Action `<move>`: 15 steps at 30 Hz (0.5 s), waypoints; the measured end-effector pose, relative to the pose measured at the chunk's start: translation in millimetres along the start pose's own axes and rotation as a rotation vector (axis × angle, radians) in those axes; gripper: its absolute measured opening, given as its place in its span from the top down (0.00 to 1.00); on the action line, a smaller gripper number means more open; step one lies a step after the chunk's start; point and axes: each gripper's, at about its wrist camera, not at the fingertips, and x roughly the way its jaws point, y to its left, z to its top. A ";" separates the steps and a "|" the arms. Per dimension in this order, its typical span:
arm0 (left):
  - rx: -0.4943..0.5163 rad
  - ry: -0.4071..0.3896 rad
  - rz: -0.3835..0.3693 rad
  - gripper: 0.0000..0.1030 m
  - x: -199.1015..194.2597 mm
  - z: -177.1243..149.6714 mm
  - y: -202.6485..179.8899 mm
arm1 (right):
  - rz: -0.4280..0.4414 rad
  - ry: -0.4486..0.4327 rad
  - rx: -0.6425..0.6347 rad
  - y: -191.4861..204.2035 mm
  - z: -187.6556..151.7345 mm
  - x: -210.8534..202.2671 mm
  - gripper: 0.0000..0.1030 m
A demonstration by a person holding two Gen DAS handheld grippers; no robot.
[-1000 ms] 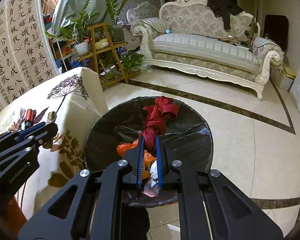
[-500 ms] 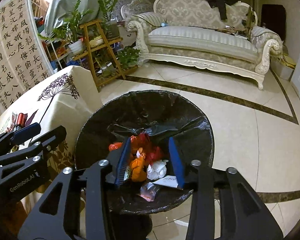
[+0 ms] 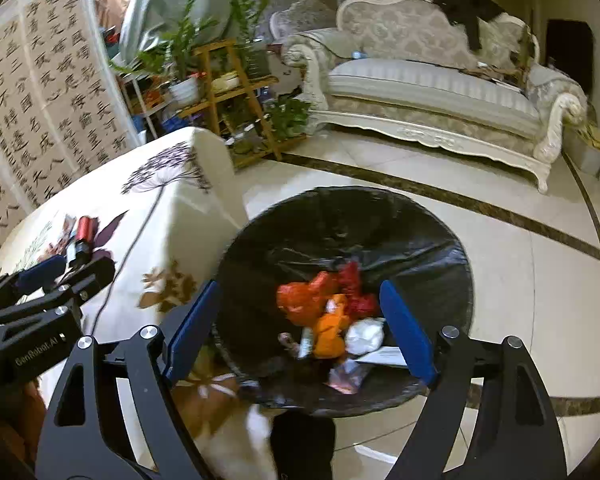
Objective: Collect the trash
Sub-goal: 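Return both tools to the table above the bottles and tubes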
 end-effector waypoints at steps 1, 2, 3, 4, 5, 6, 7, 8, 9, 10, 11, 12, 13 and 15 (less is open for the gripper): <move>-0.016 0.001 0.014 0.26 -2.2 -1.2 8.5 | 0.010 0.003 -0.010 5.5 0.2 -0.1 0.21; -0.028 0.002 0.024 0.26 -3.8 -2.0 15.6 | 0.023 0.006 -0.017 11.5 0.4 0.2 0.21; -0.039 0.003 0.034 0.26 -4.8 -2.7 22.2 | 0.039 0.011 -0.029 20.2 0.1 0.5 0.21; -0.057 0.004 0.051 0.26 -6.0 -3.7 31.6 | 0.044 0.012 -0.036 24.7 0.3 0.2 0.21; -0.066 0.005 0.060 0.26 -6.1 -3.8 37.2 | 0.052 0.014 -0.047 32.5 -0.1 0.9 0.21; -0.078 0.005 0.070 0.26 -6.4 -4.7 43.2 | 0.061 0.016 -0.054 36.8 0.2 1.2 0.21; -0.094 0.008 0.086 0.26 -5.4 -4.8 51.7 | 0.072 0.019 -0.061 42.6 0.3 1.4 0.21; -0.104 0.010 0.097 0.26 -3.9 -4.8 57.5 | 0.081 0.023 -0.067 47.8 0.0 1.7 0.21; -0.111 0.013 0.106 0.26 -2.7 -4.4 61.3 | 0.089 0.026 -0.077 54.1 -0.7 1.8 0.21; -0.125 0.017 0.122 0.26 0.5 -3.3 68.6 | 0.097 0.028 -0.086 59.9 -1.3 1.7 0.21; -0.132 0.021 0.133 0.26 3.6 -2.6 74.2 | 0.104 0.029 -0.095 65.6 -1.4 1.7 0.21; -0.136 0.025 0.140 0.26 5.9 -2.0 77.3 | 0.108 0.030 -0.100 68.6 -1.7 1.7 0.21; -0.144 0.033 0.152 0.26 10.8 -0.7 82.5 | 0.114 0.032 -0.107 73.0 -1.9 1.8 0.21; -0.156 0.055 0.165 0.26 19.1 -1.4 92.4 | 0.123 0.038 -0.113 79.0 -2.3 2.4 0.21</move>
